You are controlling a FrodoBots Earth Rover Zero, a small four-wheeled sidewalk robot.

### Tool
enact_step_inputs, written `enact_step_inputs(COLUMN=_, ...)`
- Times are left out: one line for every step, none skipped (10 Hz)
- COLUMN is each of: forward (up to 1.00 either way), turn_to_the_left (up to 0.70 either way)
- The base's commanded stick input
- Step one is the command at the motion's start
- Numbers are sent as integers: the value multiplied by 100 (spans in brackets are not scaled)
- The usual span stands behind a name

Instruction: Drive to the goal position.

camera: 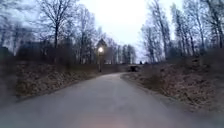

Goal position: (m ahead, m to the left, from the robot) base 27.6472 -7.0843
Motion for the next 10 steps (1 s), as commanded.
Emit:
enact_step_inputs(forward=100, turn_to_the_left=0)
enact_step_inputs(forward=100, turn_to_the_left=0)
enact_step_inputs(forward=100, turn_to_the_left=0)
enact_step_inputs(forward=100, turn_to_the_left=0)
enact_step_inputs(forward=100, turn_to_the_left=0)
enact_step_inputs(forward=100, turn_to_the_left=0)
enact_step_inputs(forward=100, turn_to_the_left=0)
enact_step_inputs(forward=100, turn_to_the_left=0)
enact_step_inputs(forward=100, turn_to_the_left=0)
enact_step_inputs(forward=100, turn_to_the_left=6)
